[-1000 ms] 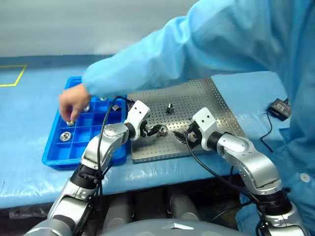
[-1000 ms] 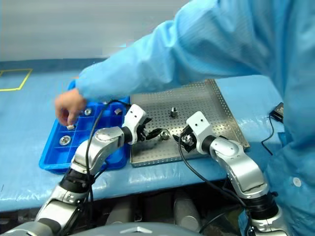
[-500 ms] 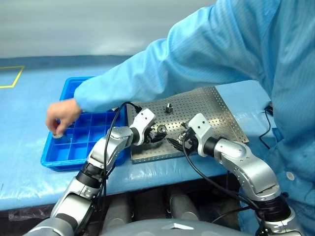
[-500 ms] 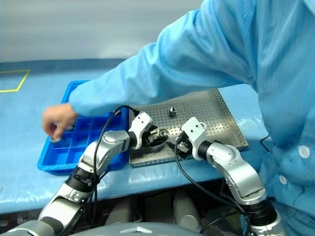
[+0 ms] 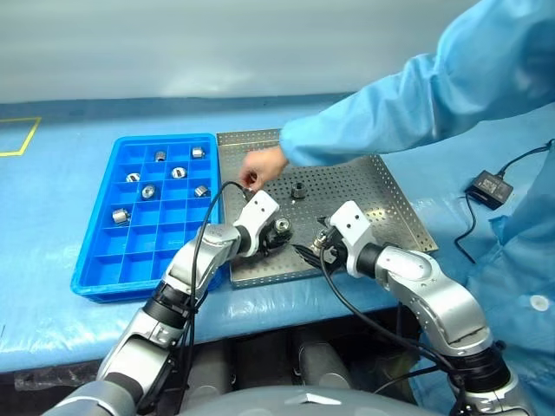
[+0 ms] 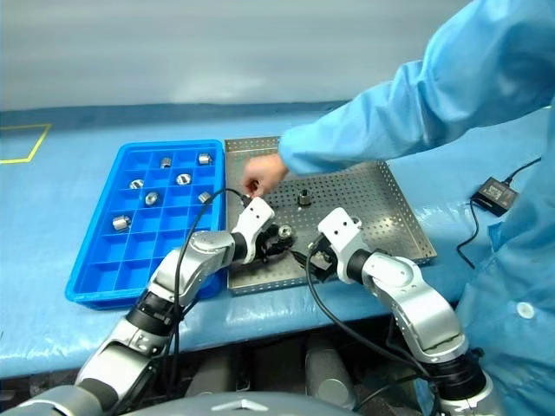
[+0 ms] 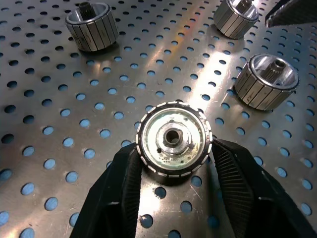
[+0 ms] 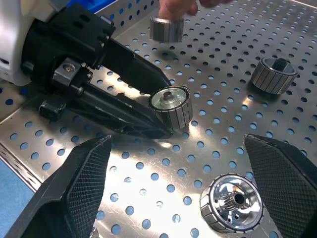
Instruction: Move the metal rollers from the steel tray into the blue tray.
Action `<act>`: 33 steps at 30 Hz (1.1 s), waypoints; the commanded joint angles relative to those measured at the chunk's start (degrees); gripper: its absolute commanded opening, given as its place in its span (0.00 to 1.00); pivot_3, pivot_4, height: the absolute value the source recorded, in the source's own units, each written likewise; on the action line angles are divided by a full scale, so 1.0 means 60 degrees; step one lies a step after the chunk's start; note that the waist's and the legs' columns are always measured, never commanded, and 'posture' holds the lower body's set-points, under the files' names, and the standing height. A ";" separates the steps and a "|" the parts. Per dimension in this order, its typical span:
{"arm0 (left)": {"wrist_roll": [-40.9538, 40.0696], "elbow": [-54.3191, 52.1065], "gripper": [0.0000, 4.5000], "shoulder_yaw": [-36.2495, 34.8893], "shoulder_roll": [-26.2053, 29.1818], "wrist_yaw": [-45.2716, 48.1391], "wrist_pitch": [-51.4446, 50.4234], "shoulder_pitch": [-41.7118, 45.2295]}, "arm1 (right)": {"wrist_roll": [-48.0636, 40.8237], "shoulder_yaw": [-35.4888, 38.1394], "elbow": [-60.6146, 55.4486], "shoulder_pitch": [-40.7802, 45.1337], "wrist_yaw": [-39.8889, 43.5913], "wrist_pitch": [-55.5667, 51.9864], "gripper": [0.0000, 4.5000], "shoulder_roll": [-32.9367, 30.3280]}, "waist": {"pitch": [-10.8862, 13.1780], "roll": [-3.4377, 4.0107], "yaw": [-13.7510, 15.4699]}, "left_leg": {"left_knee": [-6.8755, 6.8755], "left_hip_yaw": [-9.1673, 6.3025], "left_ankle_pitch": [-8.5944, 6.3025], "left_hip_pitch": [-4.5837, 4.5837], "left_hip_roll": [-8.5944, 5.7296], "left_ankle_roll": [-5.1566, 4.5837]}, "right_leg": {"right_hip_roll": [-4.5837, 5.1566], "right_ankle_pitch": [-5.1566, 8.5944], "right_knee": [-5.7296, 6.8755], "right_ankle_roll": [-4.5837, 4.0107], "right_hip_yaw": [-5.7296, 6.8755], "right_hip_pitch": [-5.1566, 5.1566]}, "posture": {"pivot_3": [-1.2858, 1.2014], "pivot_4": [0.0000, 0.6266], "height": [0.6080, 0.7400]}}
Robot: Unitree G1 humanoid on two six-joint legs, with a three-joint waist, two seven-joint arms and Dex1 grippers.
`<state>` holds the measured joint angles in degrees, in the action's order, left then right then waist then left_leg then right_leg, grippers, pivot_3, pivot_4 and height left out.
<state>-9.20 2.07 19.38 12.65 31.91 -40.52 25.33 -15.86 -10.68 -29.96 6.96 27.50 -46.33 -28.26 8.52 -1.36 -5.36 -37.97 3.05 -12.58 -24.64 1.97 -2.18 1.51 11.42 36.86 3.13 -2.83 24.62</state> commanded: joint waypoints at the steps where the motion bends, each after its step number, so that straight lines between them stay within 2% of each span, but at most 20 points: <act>1: -0.0239 -0.0284 0.48 -0.0377 -0.0115 0.0099 0.0316 -0.0102 | 0.0041 0.0065 -0.0135 0.0161 -0.0004 0.0202 1.00 0.0047 | 0.0000 0.0000 0.0000 | 0.0000 0.0001 0.0000 0.0001 0.0000 0.0000 | 0.0000 0.0000 0.0000 0.0000 0.0000 0.0000 | 0.45 0.24 1.00; 3: -0.0321 -0.0429 0.37 -0.0513 -0.0126 0.0121 0.0287 -0.0184 | 0.0055 0.0051 -0.0105 0.0185 0.0000 0.0207 1.00 0.0048 | 0.0000 0.0000 -0.0004 | 0.0000 0.0002 0.0000 0.0002 0.0003 0.0000 | -0.0001 0.0000 0.0000 0.0000 0.0000 0.0000 | 0.45 0.24 1.00; 12: -0.0706 -0.1160 0.37 -0.1010 0.0152 0.0297 0.0174 -0.0532 | 0.0152 -0.0031 0.0103 0.0370 0.0026 0.0232 1.00 0.0088 | 0.0000 0.0000 0.0017 | -0.0001 0.0002 0.0000 0.0003 0.0008 0.0000 | -0.0003 0.0000 0.0000 -0.0001 0.0001 -0.0001 | 0.46 0.24 1.00; 17: -0.1232 -0.2204 0.37 -0.2226 0.0208 -0.0279 -0.0280 -0.0649 | 0.0010 0.0007 0.0128 0.0391 0.0208 0.0294 1.00 0.0191 | 0.0000 0.0000 0.0007 | -0.0002 0.0005 0.0000 -0.0001 0.0013 0.0000 | -0.0004 -0.0001 0.0000 0.0000 0.0001 0.0004 | 0.46 0.24 1.00; 20: -0.1537 -0.3880 0.37 -0.2961 0.1203 -0.0187 -0.0946 -0.1354 | -0.0881 0.0280 0.0233 0.0360 0.1034 0.0539 1.00 0.0455 | 0.0001 0.0001 -0.0032 | 0.0009 0.0003 -0.0001 0.0005 0.0019 0.0001 | -0.0015 -0.0001 0.0001 -0.0003 0.0001 0.0004 | 0.47 0.24 1.00; 24: -0.1884 -0.5758 0.37 -0.3855 0.1878 -0.0702 -0.2062 -0.2365 | -0.1309 0.0010 0.0450 0.0713 0.1878 0.0727 1.00 0.0429 | 0.0004 0.0004 0.0028 | 0.0027 -0.0006 -0.0001 0.0014 0.0024 0.0003 | -0.0015 0.0004 0.0004 -0.0017 0.0009 0.0002 | 0.49 0.24 1.00; 28: -0.1930 -0.7167 0.37 -0.4554 0.1893 -0.1531 -0.3027 -0.3362 | -0.1412 -0.0508 0.0537 0.1162 0.2510 0.0919 1.00 0.0448 | 0.0005 -0.0001 0.0233 | 0.0000 -0.0003 -0.0001 0.0010 0.0017 0.0002 | 0.0003 0.0004 -0.0004 -0.0004 0.0015 -0.0010 | 0.51 0.24 1.00; 33: -0.1497 -0.8236 0.37 -0.5693 0.1555 -0.2962 -0.4102 -0.4212 | -0.1180 -0.0712 0.0895 0.1650 0.2635 0.1102 1.00 0.0400 | 0.0005 -0.0003 0.0504 | -0.0005 -0.0010 0.0001 0.0014 0.0019 0.0006 | 0.0005 0.0003 0.0001 -0.0005 0.0030 -0.0011 | 0.54 0.24 1.00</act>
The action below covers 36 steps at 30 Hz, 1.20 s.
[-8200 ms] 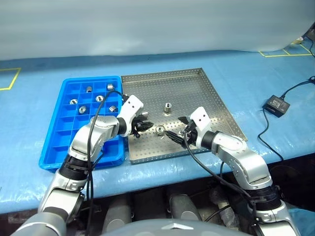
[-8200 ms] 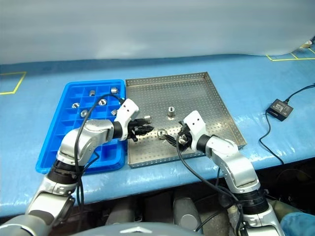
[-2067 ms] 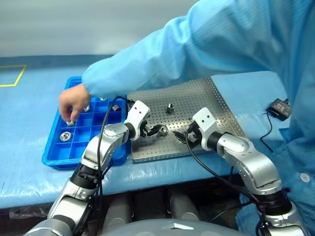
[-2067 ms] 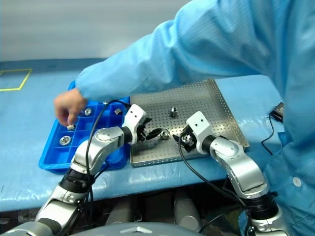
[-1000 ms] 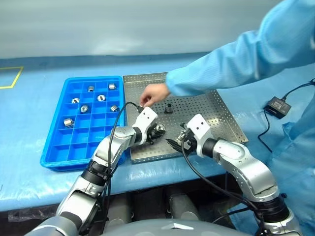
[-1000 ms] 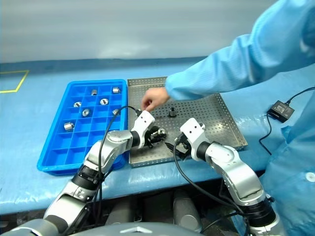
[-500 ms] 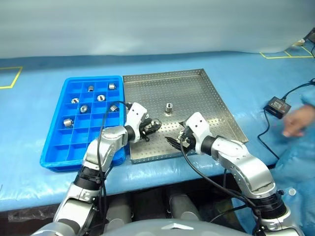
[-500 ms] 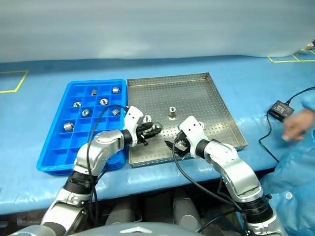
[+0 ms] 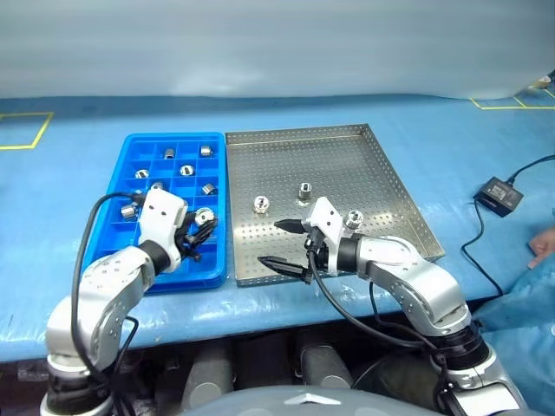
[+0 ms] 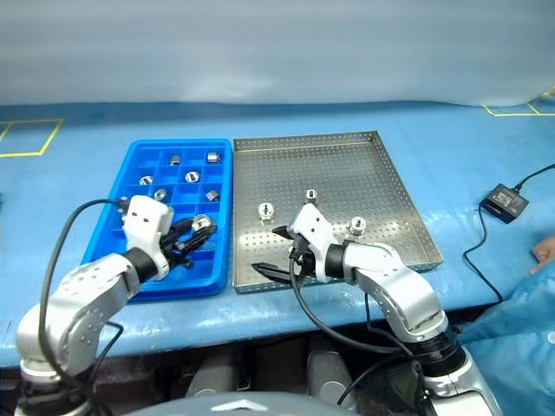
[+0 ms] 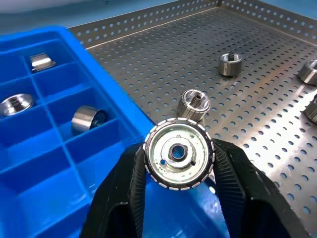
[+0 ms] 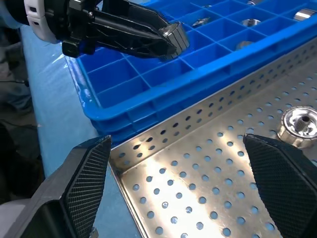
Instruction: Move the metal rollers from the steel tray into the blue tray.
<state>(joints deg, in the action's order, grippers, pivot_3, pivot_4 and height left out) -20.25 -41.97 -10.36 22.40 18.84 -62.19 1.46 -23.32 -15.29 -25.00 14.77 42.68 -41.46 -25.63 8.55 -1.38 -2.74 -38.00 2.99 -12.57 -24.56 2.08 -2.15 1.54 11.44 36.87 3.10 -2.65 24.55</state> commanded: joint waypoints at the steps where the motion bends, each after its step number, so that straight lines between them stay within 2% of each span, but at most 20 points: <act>1: 0.0545 -0.1002 0.37 -0.0993 -0.0089 -0.1096 -0.0657 -0.0407 | 0.0125 0.0038 0.0187 0.0440 0.0087 0.0316 1.00 -0.0034 | 0.0001 0.0001 0.0104 | 0.0001 -0.0001 0.0001 0.0000 0.0003 0.0002 | -0.0004 0.0000 0.0000 -0.0001 0.0001 0.0001 | 0.54 0.24 1.00; 7: 0.1272 -0.0875 0.37 -0.1968 -0.0380 -0.2185 -0.0990 -0.0865 | 0.0405 -0.0073 0.0535 0.0526 0.0005 0.0428 1.00 -0.0062 | 0.0001 -0.0003 0.0432 | 0.0011 0.0000 0.0001 -0.0002 0.0002 0.0004 | -0.0003 -0.0002 -0.0005 -0.0013 0.0005 0.0005 | 0.56 0.24 1.00; 12: 0.1501 -0.0596 0.37 -0.1861 -0.0540 -0.2457 -0.0929 -0.0878 | 0.0507 -0.0033 0.0532 0.0494 -0.0154 0.0441 1.00 0.0023 | 0.0000 -0.0005 0.0625 | 0.0007 0.0003 -0.0001 -0.0003 -0.0004 0.0007 | 0.0012 -0.0006 -0.0012 -0.0022 0.0008 0.0006 | 0.55 0.24 1.00; 23: 0.1640 -0.0572 0.37 -0.1738 -0.0485 -0.2323 -0.1015 -0.1446 | 0.0519 0.0171 0.0384 0.0430 -0.0509 0.0261 1.00 0.0080 | -0.0002 -0.0005 0.0584 | 0.0027 0.0005 -0.0007 -0.0004 0.0005 0.0016 | 0.0014 -0.0016 -0.0010 -0.0059 0.0014 0.0016 | 0.55 0.24 1.00; 29: 0.1458 -0.0674 0.81 -0.1640 -0.0406 -0.2067 -0.0895 -0.1423 | 0.0578 0.0145 0.0429 0.0491 -0.0639 0.0209 1.00 0.0112 | -0.0002 -0.0006 0.0581 | 0.0019 0.0006 -0.0007 -0.0004 0.0005 0.0017 | 0.0018 -0.0014 -0.0010 -0.0056 0.0016 0.0017 | 0.54 0.24 1.00; 31: 0.1096 -0.0685 0.95 -0.1770 -0.0778 -0.1865 -0.0589 -0.1124 | 0.0620 0.0115 0.0449 0.0506 -0.0681 0.0204 1.00 0.0102 | -0.0001 -0.0005 0.0580 | 0.0020 0.0005 -0.0007 -0.0005 0.0006 0.0018 | 0.0018 -0.0014 -0.0010 -0.0056 0.0017 0.0019 | 0.54 0.24 1.00; 32: 0.0785 -0.0712 1.00 -0.1821 -0.1021 -0.1677 -0.0419 -0.0932 | 0.0629 0.0108 0.0450 0.0512 -0.0705 0.0196 1.00 0.0103 | -0.0001 -0.0005 0.0581 | 0.0021 0.0005 -0.0007 -0.0008 0.0006 0.0018 | 0.0018 -0.0014 -0.0011 -0.0056 0.0019 0.0021 | 0.54 0.24 1.00; 36: -0.0244 -0.0467 1.00 -0.1535 -0.1707 -0.0960 0.0349 0.0061 | 0.0661 0.0107 0.0441 0.0512 -0.0815 0.0180 1.00 0.0167 | -0.0001 -0.0008 0.0610 | 0.0018 0.0002 -0.0007 -0.0018 0.0002 0.0017 | 0.0022 -0.0016 -0.0015 -0.0060 0.0024 0.0018 | 0.54 0.24 1.00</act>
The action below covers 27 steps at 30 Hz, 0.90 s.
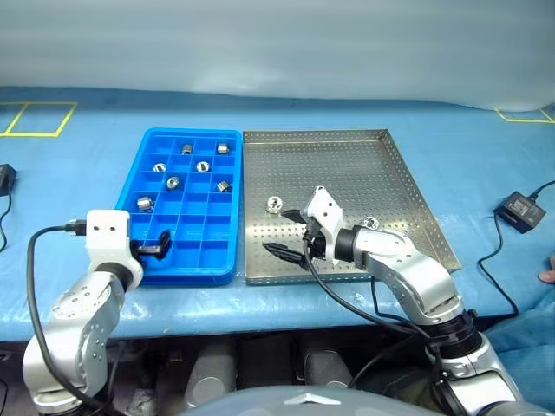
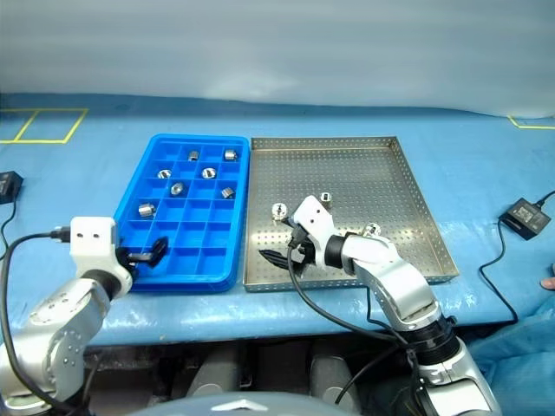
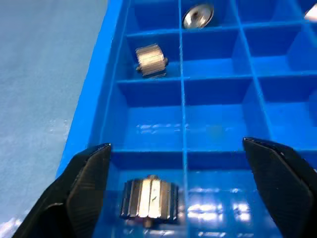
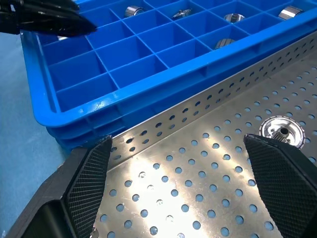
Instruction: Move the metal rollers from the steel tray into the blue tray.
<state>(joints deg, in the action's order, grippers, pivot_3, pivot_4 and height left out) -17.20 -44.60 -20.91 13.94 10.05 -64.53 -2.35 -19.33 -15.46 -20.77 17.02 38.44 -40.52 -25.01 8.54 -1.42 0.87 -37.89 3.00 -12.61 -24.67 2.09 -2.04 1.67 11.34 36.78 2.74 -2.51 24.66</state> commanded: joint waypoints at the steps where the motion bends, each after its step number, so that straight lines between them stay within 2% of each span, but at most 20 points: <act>1: -0.0844 0.0195 1.00 0.0493 -0.0320 0.0633 0.0866 0.1005 | 0.0002 0.0128 -0.0269 0.0135 -0.0129 0.0021 1.00 0.0073 | 0.0000 -0.0002 0.0011 | -0.0002 -0.0001 0.0000 -0.0003 -0.0002 0.0000 | 0.0001 0.0000 -0.0001 0.0000 0.0001 -0.0001 | 0.54 0.24 1.00; 7: -0.0178 0.2789 1.00 0.3303 0.0377 0.1604 0.1903 0.2632 | 0.0251 0.0032 -0.0208 0.0009 -0.0278 0.0057 1.00 -0.0029 | -0.0002 0.0001 -0.0052 | -0.0009 0.0001 0.0003 0.0004 -0.0059 -0.0004 | -0.0021 0.0000 0.0002 0.0002 -0.0004 -0.0010 | 0.52 0.24 1.00; 10: 0.0456 0.4477 1.00 0.4399 0.0400 0.1687 0.2628 0.3444 | 0.0390 0.0172 -0.0174 -0.0110 -0.0561 0.0007 1.00 0.0009 | -0.0001 0.0001 -0.0171 | -0.0003 -0.0001 0.0001 -0.0002 -0.0066 -0.0009 | -0.0018 -0.0001 0.0001 0.0001 -0.0012 -0.0007 | 0.51 0.24 1.00; 16: 0.1244 0.6890 1.00 0.5224 0.0028 0.1584 0.3579 0.4568 | 0.0471 0.0192 -0.0552 -0.0500 -0.0860 -0.0017 1.00 0.0063 | -0.0005 0.0007 -0.0336 | -0.0005 -0.0007 0.0002 0.0005 -0.0067 -0.0011 | -0.0023 0.0005 0.0003 0.0015 -0.0010 -0.0016 | 0.48 0.24 1.00; 27: 0.1935 0.7968 1.00 0.5956 0.0131 0.2055 0.3512 0.5221 | 0.0566 0.0345 -0.0924 -0.0913 -0.1297 -0.0014 1.00 0.0029 | -0.0010 0.0016 -0.0793 | -0.0009 -0.0002 0.0003 0.0018 -0.0061 -0.0012 | -0.0026 0.0015 0.0013 0.0045 -0.0022 -0.0018 | 0.46 0.24 1.00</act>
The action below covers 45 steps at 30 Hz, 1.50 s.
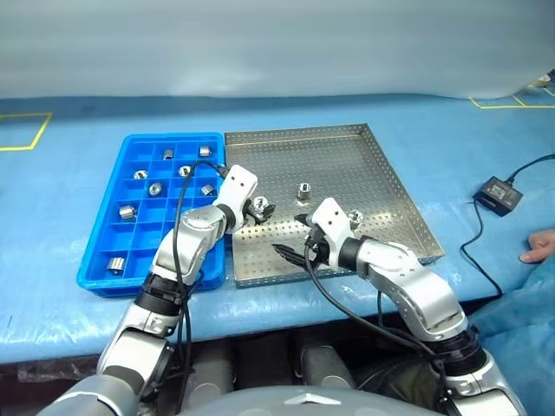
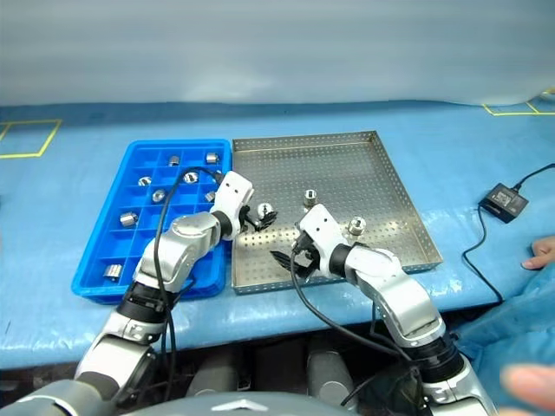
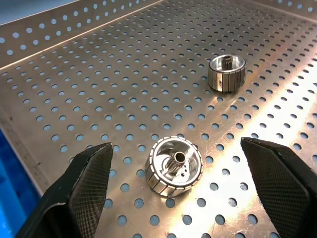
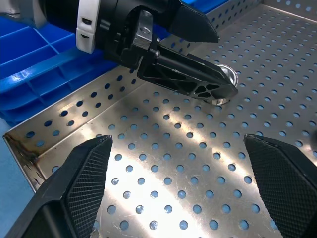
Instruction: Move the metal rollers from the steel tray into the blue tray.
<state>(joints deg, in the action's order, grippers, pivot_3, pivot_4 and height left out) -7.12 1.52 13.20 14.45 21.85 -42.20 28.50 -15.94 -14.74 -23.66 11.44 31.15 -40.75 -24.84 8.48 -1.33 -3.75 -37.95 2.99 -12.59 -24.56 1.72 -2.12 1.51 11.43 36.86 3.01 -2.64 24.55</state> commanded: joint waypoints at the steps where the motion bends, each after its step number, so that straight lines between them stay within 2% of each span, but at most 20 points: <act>1: 0.0419 0.0392 1.00 0.0369 0.0084 0.0010 -0.0288 0.0132 | -0.0002 0.0225 -0.0445 0.0018 -0.0101 0.0032 1.00 0.0005 | -0.0001 0.0001 -0.0034 | -0.0001 0.0000 0.0001 0.0002 0.0000 0.0000 | 0.0000 0.0002 0.0001 0.0005 -0.0001 -0.0002 | 0.46 0.24 1.00; 6: 0.1092 0.0782 1.00 0.1024 0.0229 0.0011 -0.0620 0.0386 | -0.0146 0.0348 -0.0663 0.0067 -0.0240 0.0054 1.00 0.0171 | -0.0003 0.0004 -0.0064 | -0.0009 0.0006 0.0003 0.0012 -0.0001 -0.0004 | 0.0002 -0.0001 0.0001 0.0017 -0.0015 -0.0009 | 0.47 0.24 1.00; 13: 0.0925 0.0825 1.00 0.0836 -0.0301 0.0203 -0.1058 0.0693 | -0.0181 0.0397 -0.0739 0.0117 -0.0327 0.0062 1.00 0.0420 | -0.0007 0.0005 -0.0020 | -0.0009 0.0006 0.0004 0.0014 0.0040 -0.0006 | 0.0006 -0.0002 0.0000 0.0020 -0.0018 -0.0012 | 0.47 0.24 1.00; 16: 0.0735 0.0729 0.87 0.0512 -0.0590 0.0204 -0.1255 0.0795 | -0.0134 0.0511 -0.0600 0.0122 -0.0429 0.0035 1.00 0.0502 | -0.0006 0.0005 -0.0005 | -0.0009 0.0006 0.0003 0.0003 0.0035 -0.0007 | 0.0012 -0.0004 -0.0003 0.0021 -0.0019 -0.0006 | 0.47 0.24 1.00; 19: 0.0791 0.0766 0.66 0.0418 -0.0726 0.0144 -0.1339 0.0913 | -0.0157 0.0565 -0.0548 0.0164 -0.0438 0.0046 1.00 0.0520 | -0.0001 0.0011 -0.0011 | -0.0006 0.0006 0.0003 -0.0015 0.0033 -0.0009 | 0.0012 -0.0004 0.0001 0.0021 -0.0019 0.0013 | 0.47 0.24 1.00; 29: 0.0773 0.0940 0.66 0.0152 -0.0901 -0.0148 -0.1070 0.1126 | -0.0092 0.0563 -0.0406 0.0202 -0.0443 0.0079 1.00 0.0467 | 0.0002 0.0014 -0.0009 | -0.0001 0.0005 -0.0003 -0.0024 -0.0006 -0.0021 | 0.0017 -0.0008 0.0001 0.0024 -0.0038 0.0018 | 0.47 0.24 1.00; 30: 0.0707 0.0871 0.62 0.0033 -0.0937 -0.0171 -0.1015 0.1097 | -0.0081 0.0560 -0.0374 0.0193 -0.0435 0.0081 1.00 0.0455 | 0.0002 0.0014 -0.0008 | -0.0001 0.0005 -0.0003 -0.0025 -0.0006 -0.0021 | 0.0018 -0.0008 0.0000 0.0024 -0.0038 0.0018 | 0.47 0.24 1.00; 32: 0.0491 0.0575 0.53 -0.0095 -0.0902 0.0076 -0.0951 0.1010 | -0.0011 0.0543 -0.0224 0.0168 -0.0416 0.0082 1.00 0.0387 | 0.0003 0.0015 -0.0010 | -0.0002 0.0005 -0.0003 -0.0024 -0.0005 -0.0021 | 0.0018 -0.0008 0.0001 0.0024 -0.0038 0.0018 | 0.47 0.24 1.00; 34: 0.0001 -0.0031 0.38 -0.0284 -0.0846 0.0576 -0.1083 0.0870 | 0.0164 0.0506 0.0061 0.0125 -0.0443 0.0031 1.00 0.0238 | 0.0005 0.0018 -0.0010 | -0.0001 0.0004 -0.0003 -0.0024 -0.0004 -0.0021 | 0.0017 -0.0008 0.0001 0.0024 -0.0038 0.0019 | 0.47 0.24 1.00; 40: -0.1025 -0.2035 0.37 -0.1326 -0.0340 0.0947 -0.1833 0.0283 | 0.0136 0.0699 0.0429 0.0159 -0.0367 0.0140 1.00 0.0134 | 0.0012 0.0030 -0.0044 | 0.0002 0.0005 -0.0005 -0.0025 -0.0001 -0.0023 | 0.0022 -0.0016 0.0002 0.0009 -0.0046 0.0021 | 0.48 0.24 1.00; 45: -0.1149 -0.4426 0.37 -0.2445 0.0470 0.0312 -0.2625 -0.0834 | 0.0111 0.0759 0.0346 0.0065 -0.0278 0.0161 1.00 0.0042 | 0.0016 0.0037 -0.0086 | 0.0008 0.0006 -0.0005 -0.0018 0.0009 -0.0023 | 0.0011 -0.0014 0.0009 0.0012 -0.0053 0.0023 | 0.49 0.24 1.00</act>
<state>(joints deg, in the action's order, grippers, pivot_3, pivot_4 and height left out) -13.80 -18.89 1.49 16.22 25.36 -56.73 24.37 -14.94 -11.25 -19.82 11.91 29.06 -40.54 -24.41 8.57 -1.10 -4.27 -37.91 3.02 -12.62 -24.67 1.78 -2.25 1.58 11.35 36.91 3.09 -2.95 24.68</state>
